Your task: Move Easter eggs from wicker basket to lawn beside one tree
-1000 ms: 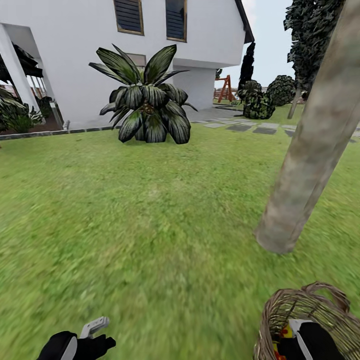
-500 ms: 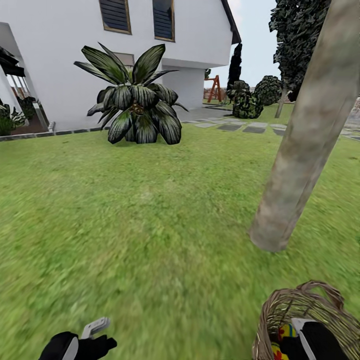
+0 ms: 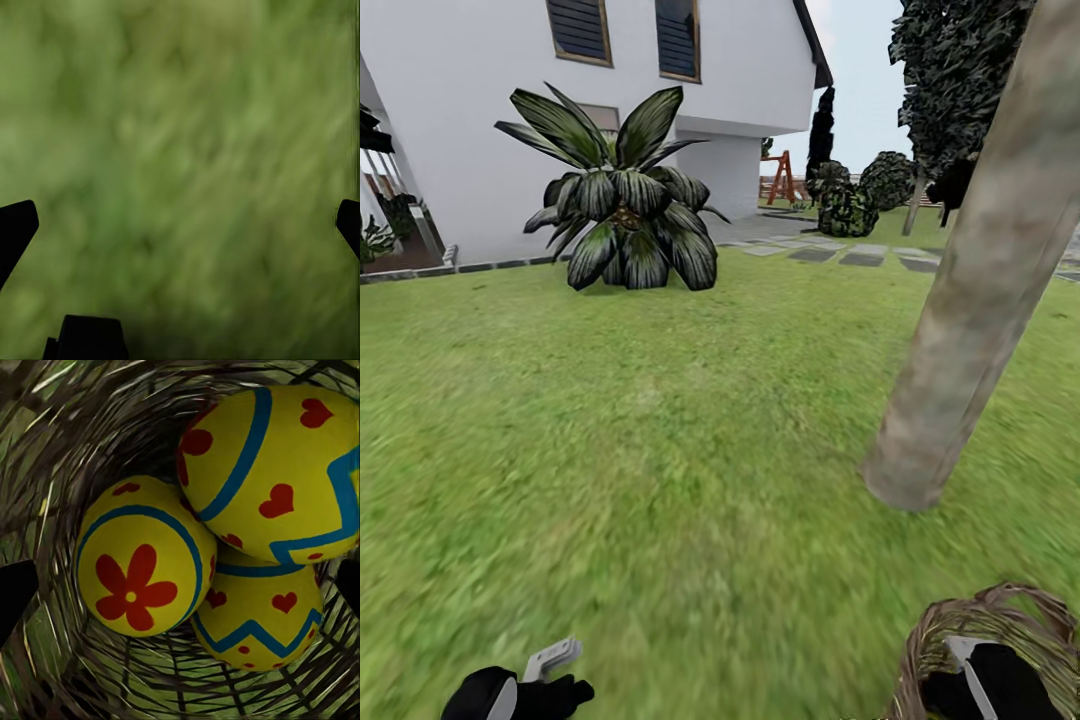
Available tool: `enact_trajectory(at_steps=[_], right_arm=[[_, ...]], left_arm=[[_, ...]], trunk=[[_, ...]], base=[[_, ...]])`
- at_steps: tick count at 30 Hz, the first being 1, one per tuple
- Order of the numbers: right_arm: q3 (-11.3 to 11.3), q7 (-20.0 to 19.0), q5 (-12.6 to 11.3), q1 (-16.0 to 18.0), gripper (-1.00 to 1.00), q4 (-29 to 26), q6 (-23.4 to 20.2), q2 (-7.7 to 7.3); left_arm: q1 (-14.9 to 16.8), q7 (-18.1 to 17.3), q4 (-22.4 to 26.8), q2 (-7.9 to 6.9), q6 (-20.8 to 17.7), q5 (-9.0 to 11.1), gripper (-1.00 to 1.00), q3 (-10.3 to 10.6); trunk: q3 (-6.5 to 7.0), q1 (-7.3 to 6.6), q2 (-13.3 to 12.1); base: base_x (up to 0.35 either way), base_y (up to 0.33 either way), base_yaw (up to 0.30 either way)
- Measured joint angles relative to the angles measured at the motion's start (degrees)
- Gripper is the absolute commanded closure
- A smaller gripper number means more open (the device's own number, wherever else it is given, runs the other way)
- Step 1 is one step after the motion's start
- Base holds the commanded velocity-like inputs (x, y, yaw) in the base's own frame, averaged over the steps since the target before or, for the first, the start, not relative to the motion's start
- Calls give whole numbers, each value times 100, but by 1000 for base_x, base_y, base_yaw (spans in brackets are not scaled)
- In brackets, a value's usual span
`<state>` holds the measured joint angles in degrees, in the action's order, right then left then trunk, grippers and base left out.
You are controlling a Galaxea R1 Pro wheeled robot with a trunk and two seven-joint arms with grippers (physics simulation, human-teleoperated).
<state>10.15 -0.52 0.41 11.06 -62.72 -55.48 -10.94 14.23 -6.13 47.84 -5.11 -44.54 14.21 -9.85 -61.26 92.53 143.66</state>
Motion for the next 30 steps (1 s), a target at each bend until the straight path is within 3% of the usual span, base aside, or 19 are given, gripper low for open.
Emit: enact_trajectory(at_steps=[8,23,26,27,30], right_arm=[[41,2,0,1,-100,-28,-5,-5],[111,-5,7,0,-100,-51,0,-29],[441,-218,-39,1,-100,-51,6,-170],[682,-696,-86,5,-100,-52,13,-257],[842,-1279,-95,0,-100,-47,35,-395]], left_arm=[[-1,0,1,48,0,-1,-100,0],[-2,-3,2,43,0,1,-100,-1],[-2,-1,2,43,0,2,-100,-1],[-2,0,2,46,0,2,-100,-4],[-2,0,2,51,0,2,-100,-8]], trunk=[[0,1,0],[0,1,0],[0,1,0],[0,0,0],[0,1,0]], base=[[2,0,-229],[0,0,-8],[0,0,0],[0,0,0],[0,0,0]])
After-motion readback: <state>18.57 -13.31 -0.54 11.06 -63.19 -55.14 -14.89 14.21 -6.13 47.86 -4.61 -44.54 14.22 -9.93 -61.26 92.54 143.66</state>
